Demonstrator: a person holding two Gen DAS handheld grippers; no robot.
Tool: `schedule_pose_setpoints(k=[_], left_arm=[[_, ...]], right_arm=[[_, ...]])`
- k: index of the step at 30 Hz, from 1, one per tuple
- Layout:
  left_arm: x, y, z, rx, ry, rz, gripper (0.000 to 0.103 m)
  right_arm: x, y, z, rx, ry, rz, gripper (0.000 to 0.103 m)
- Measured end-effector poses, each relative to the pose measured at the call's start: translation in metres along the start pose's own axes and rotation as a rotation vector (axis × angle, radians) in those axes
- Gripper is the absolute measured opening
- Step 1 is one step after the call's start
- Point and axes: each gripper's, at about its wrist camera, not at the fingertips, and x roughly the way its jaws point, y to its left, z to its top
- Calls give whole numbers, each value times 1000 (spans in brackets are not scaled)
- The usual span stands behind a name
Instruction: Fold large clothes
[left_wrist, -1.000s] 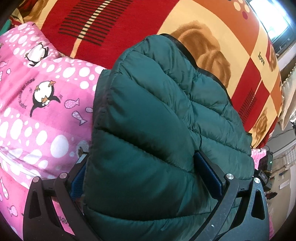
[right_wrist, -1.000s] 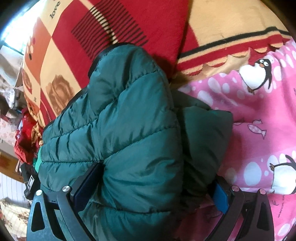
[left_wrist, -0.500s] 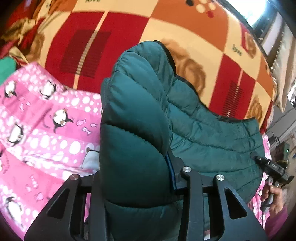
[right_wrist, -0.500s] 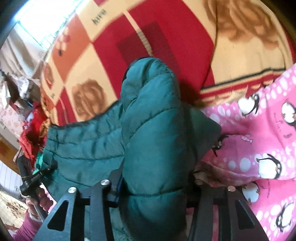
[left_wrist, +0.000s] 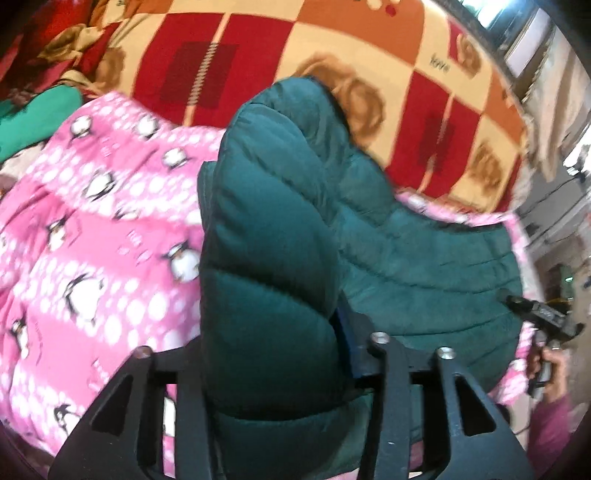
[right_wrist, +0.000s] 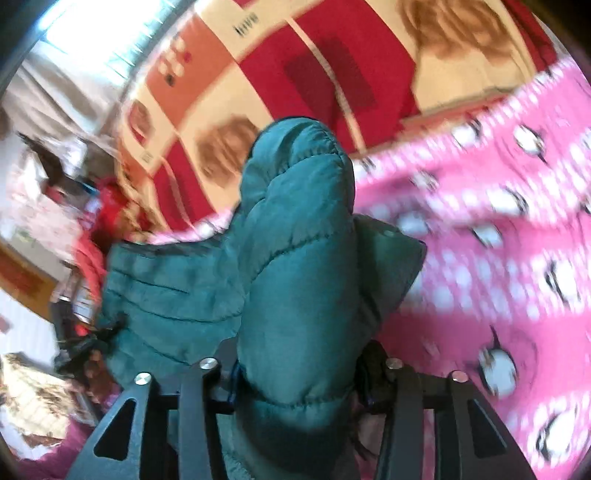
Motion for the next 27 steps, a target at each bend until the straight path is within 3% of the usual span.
schedule_pose_setpoints(k=[1,2,4,8,13,21,27], left_arm=[[6,1,-4,4,2,24,63],[16,4,-9,4,12,49,68],[25,11,-12,-22,-2,64,84],[10,17,-16,-80,-35,98,85],[-33,4,-25,-28,-144,215,85],[-61,-36,-43,59,-248,316,85],[-59,-65,-58,91,-255,298,85]], right_arm=[[5,-2,-8,-4,3,-59,60],[12,-6,-14,-1,5,-114,74],[25,-11,-20,20,19,-181,87],[15,-9,-26,53,-27,-237,88],[-20,29,-31,-37,-101,-378,88],[-43,82,-55,-89,-179,-354,94],[-23,120,-75,-122,-217,-347,94]])
